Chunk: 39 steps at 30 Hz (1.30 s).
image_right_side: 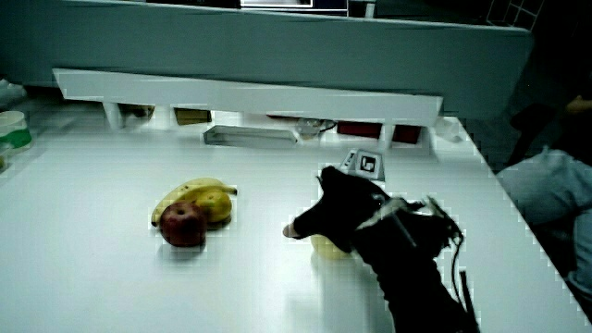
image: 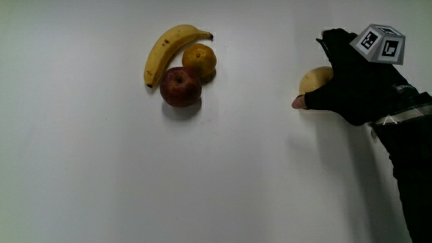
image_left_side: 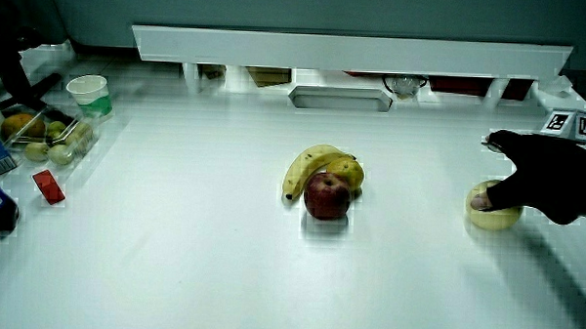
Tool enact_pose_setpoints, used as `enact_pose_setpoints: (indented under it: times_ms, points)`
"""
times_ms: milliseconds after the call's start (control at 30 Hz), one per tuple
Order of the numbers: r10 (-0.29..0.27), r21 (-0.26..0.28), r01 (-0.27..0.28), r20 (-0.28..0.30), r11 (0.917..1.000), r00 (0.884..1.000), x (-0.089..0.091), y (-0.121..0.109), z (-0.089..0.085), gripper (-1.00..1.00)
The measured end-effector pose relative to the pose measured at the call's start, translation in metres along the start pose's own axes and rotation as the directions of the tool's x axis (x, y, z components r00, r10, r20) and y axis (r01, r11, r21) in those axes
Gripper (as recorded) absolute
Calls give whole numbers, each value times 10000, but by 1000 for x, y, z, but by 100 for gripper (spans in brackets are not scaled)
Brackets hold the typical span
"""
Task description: Pick pear no leg
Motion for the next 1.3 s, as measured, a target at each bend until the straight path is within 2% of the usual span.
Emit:
enact_pose_setpoints:
  times_ms: [100,367,467,500,667,833,967,1033,1167,1233,1267,1300]
  points:
    - [-373,-279,373,28,9989,9993,9,7,-6,0]
    - [-704,-832,696,-69,9941,9975,19,15,-15,0]
    - [-875,-816,867,-65,9929,9961,26,20,-19,0]
    - [-1069,-945,1064,-9,9898,9943,29,23,-21,0]
    - [-1178,-1086,1177,57,9871,9930,33,27,-26,0]
    - [-1155,-884,1139,-137,9896,9932,35,27,-25,0]
    - [-1061,-739,1045,-186,9918,9942,34,26,-25,19]
    - [-1197,-623,1183,-181,9910,9927,36,28,-26,29]
    - [-891,-541,873,-320,9947,9955,32,26,-25,48]
    - [-1121,-529,1110,-192,9924,9935,35,30,-26,57]
    - [-944,-513,927,-314,9944,9950,32,27,-24,62]
    - [-1026,-413,1014,-277,9940,9943,33,28,-25,67]
